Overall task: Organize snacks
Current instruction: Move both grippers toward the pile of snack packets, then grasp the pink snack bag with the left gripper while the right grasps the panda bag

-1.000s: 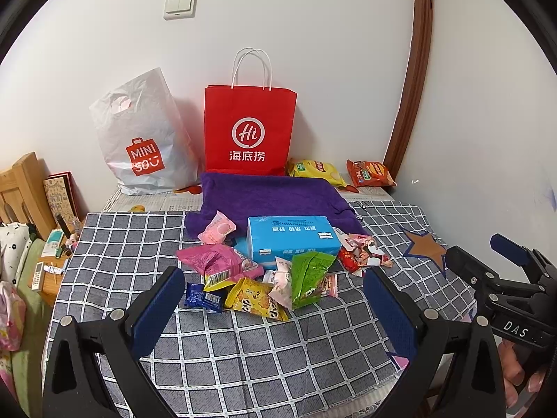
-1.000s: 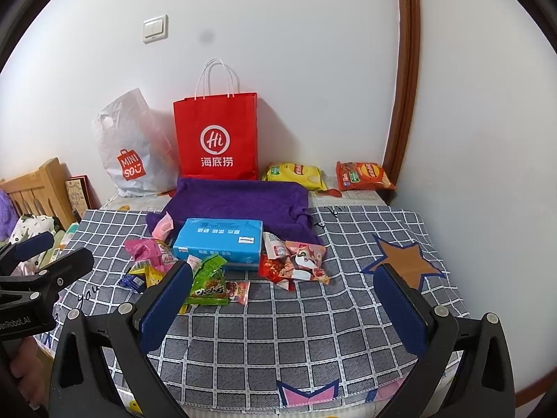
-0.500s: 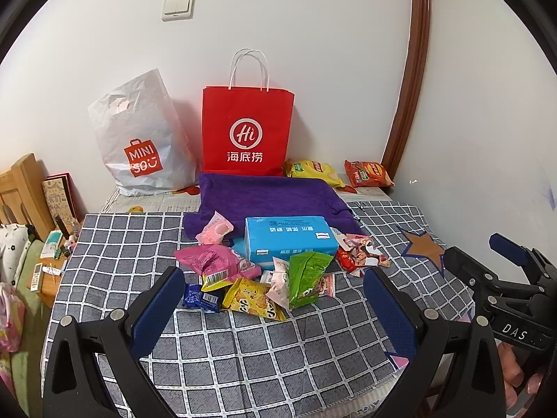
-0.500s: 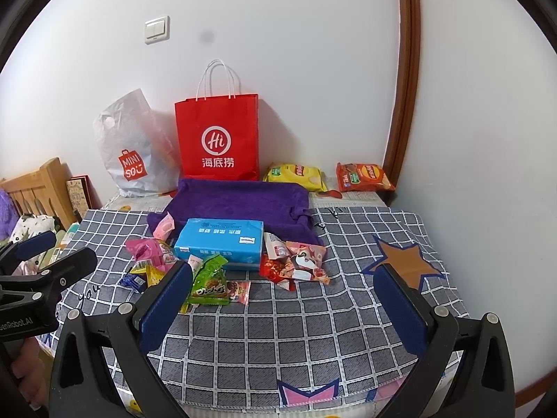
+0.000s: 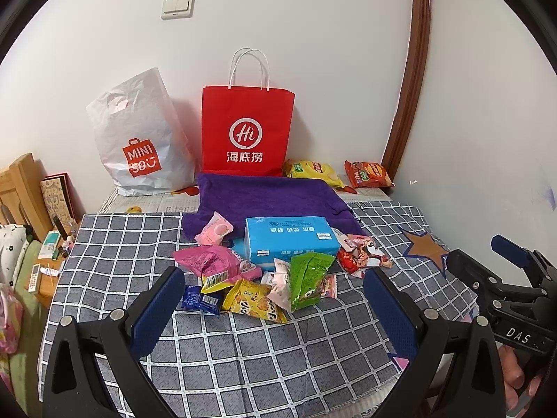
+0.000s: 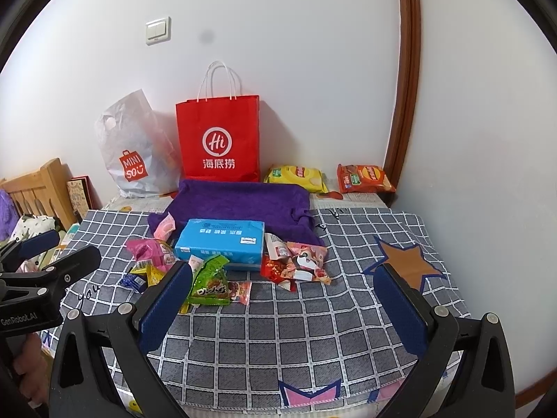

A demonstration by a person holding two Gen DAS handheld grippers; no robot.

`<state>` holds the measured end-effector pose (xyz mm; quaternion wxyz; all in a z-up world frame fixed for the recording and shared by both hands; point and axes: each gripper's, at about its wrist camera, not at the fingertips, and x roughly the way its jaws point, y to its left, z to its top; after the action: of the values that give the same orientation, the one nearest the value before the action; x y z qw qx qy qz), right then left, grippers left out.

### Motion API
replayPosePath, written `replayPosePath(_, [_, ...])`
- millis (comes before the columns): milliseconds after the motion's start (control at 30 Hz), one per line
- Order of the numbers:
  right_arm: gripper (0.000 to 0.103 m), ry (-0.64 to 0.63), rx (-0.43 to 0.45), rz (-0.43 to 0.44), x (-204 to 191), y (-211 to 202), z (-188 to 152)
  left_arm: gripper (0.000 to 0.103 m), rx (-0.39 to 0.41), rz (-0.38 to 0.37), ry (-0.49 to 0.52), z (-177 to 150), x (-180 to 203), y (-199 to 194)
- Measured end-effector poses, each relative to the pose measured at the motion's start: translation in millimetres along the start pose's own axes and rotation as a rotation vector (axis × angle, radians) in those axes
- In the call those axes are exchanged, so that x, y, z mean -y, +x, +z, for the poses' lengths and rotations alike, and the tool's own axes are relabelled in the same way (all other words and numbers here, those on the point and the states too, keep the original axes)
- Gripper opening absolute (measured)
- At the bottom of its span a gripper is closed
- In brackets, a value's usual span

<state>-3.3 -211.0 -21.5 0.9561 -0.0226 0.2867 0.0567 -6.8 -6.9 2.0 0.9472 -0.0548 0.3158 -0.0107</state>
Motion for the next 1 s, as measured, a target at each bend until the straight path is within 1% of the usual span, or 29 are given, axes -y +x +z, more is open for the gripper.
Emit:
replayPosePath(267, [0.103,-0.001,-0.019,-0.002,-3.2,18.7,0.3,0.103,-0.010,-0.010,0.004,-1.4,-6.0,16.3])
replayPosePath(433, [0.103,-0.016,-0.066,0.007,-7.1,43.9,-3.1,0.103,-0.032,-0.017,0.000,-1.3,-13.5,34.6])
replayPosePath(600, [0.103,-0.043,-0.100,-0.031,-4.2,68.1,-8.3,0.102,-0.051,0.005,0.001,-1.5,-21.7,53.6])
replayPosePath(667, [0.103,-0.051,-0.107,-0.041,0.4,76.4,-13.6,0.102,-0.062,0.013,-0.005,-2.8,-27.3,63.6])
replayPosePath(767, [0.103,-0.056,-0.134,-0.088,11.3,93.8,-21.8,0.102,-0.088,0.023,-0.011,-5.1,-35.3,81.0])
replayPosePath(833, [0.103,-0.055,-0.153,-0.105,20.7,107.0,-27.3,0.102,-0.104,0.031,-0.011,-7.2,-39.6,91.6])
replayPosePath(1000, [0.102,-0.017,-0.207,-0.099,46.9,139.3,-37.3,0.102,-0.139,0.040,-0.014,-11.2,-49.4,113.5])
